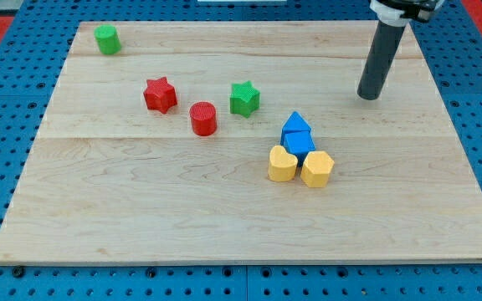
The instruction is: Place your arm below the yellow heart
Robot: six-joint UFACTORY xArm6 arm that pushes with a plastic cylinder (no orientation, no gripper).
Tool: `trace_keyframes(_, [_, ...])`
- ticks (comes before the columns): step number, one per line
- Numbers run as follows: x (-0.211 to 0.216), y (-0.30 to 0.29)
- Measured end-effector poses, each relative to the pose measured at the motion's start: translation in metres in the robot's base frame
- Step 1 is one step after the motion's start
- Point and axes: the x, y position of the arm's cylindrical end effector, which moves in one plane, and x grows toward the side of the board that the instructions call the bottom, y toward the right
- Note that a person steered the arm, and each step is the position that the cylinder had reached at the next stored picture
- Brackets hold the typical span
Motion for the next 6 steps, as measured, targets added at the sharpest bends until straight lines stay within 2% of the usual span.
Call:
trace_keyframes(1, [0.05, 0.014])
trace_keyframes(2, [0.125, 0.0])
trace_keyframes(3, [0.176, -0.065])
trace_keyframes(4, [0.183, -0.137])
trace_keyframes(5, [0.181, -0.166])
trace_keyframes(6, [0.154, -0.131])
